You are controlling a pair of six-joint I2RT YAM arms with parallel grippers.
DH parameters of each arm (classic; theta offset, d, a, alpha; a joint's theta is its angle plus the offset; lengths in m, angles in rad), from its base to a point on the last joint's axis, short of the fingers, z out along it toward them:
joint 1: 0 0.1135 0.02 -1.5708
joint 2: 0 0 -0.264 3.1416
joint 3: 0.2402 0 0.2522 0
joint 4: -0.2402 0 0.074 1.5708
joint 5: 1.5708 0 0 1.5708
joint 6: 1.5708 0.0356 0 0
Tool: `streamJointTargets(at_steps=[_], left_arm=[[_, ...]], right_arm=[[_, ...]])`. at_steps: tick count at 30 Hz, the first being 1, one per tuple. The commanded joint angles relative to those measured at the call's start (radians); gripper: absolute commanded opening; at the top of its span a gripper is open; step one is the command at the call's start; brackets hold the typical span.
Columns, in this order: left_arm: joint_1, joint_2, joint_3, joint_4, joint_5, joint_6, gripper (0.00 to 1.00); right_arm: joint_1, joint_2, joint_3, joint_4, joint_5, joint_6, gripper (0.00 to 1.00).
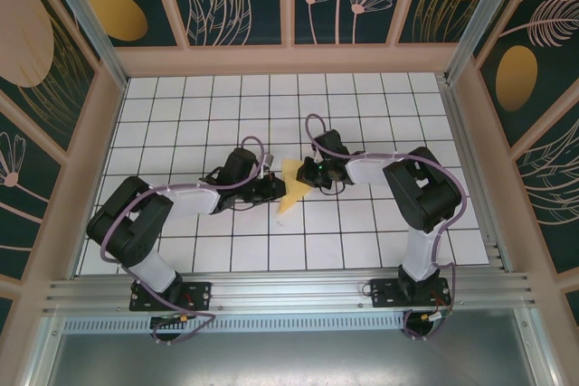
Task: Fold a paper plane with a square sheet of paper (pick it up from the middle)
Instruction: Fourth fold the wing at the center of the table.
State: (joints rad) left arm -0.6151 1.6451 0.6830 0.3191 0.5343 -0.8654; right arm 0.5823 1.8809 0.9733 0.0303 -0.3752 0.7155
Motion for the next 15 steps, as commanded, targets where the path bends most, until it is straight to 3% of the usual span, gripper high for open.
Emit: streamJointTargets(at_steps=[1,9,15], left_arm=[[0.002,0.030,0.013,0.080,0.059,-0.032,0.10],[0.002,0.098,0.023,-0.049,-0.035,0.032,0.11],[0.001,0.133,-0.010,-0.058,-0.029,0.048,0.10]], right_arm=[[0.016,0.057,-0.025,-0.047,0.056,-0.005,0.08],[0.016,0.060,-0.031,-0.044,0.059,-0.001,0.08],[0.015,0.061,-0.030,-0.045,0.057,-0.004,0.08]])
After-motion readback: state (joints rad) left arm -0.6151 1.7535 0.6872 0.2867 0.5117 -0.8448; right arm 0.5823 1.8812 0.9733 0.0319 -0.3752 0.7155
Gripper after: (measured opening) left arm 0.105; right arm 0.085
